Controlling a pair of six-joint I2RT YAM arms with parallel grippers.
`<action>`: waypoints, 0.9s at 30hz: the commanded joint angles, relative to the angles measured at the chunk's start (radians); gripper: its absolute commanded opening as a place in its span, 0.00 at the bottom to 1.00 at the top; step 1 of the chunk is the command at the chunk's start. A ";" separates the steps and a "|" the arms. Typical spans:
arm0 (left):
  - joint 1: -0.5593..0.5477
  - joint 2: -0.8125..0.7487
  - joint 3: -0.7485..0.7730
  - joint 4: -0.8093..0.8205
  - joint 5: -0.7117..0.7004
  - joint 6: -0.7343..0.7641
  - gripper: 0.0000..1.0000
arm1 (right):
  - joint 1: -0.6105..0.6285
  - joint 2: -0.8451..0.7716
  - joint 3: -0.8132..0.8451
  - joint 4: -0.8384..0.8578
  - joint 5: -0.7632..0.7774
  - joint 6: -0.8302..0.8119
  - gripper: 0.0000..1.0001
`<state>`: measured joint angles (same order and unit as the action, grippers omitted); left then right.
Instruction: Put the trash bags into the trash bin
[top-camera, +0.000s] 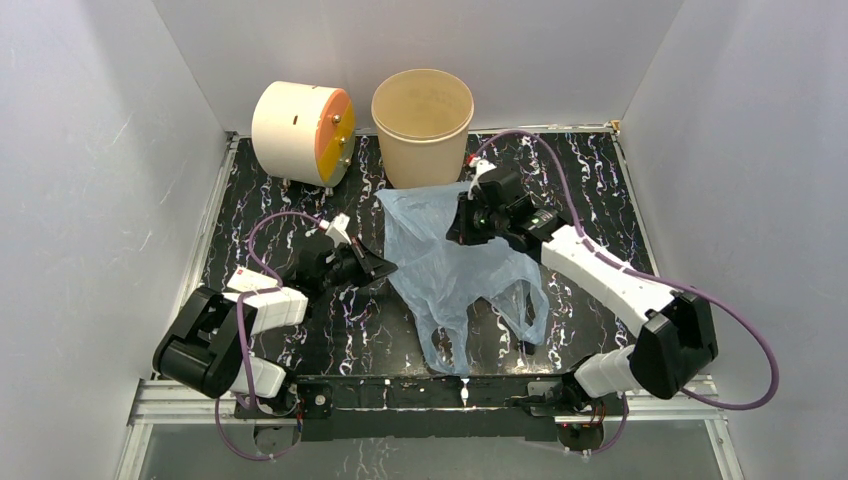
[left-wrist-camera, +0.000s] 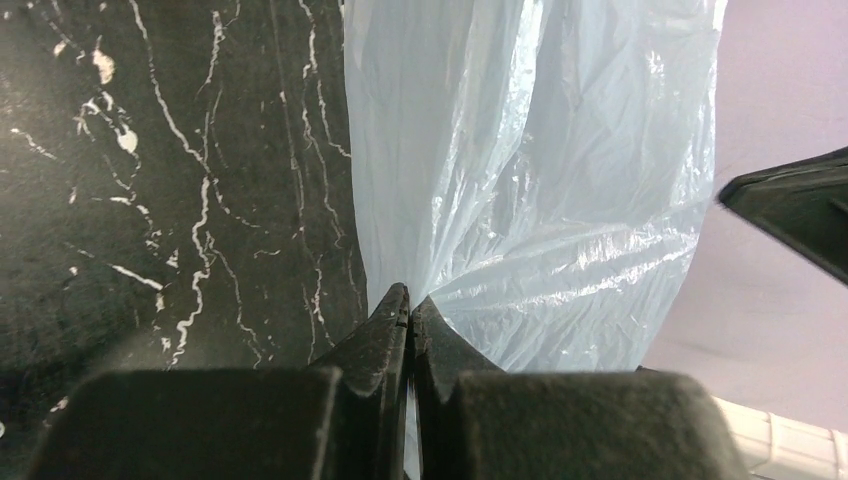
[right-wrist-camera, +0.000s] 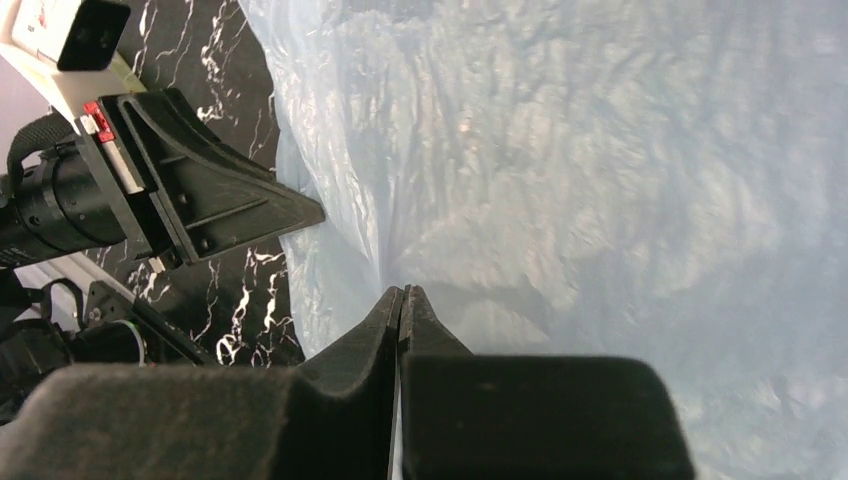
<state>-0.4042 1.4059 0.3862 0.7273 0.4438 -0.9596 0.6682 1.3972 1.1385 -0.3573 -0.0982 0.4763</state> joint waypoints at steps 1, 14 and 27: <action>-0.003 0.006 0.027 -0.041 -0.008 0.037 0.00 | -0.037 -0.103 0.005 -0.023 0.053 -0.041 0.10; -0.001 0.098 0.077 -0.064 0.010 0.062 0.00 | -0.053 -0.434 -0.480 0.083 -0.098 0.308 0.83; 0.000 0.163 0.114 -0.060 0.026 0.067 0.00 | -0.053 -0.274 -0.707 0.749 -0.481 0.559 0.70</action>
<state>-0.4042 1.5536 0.4667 0.6647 0.4557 -0.9150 0.6155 1.0351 0.3904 0.0937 -0.4496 0.9672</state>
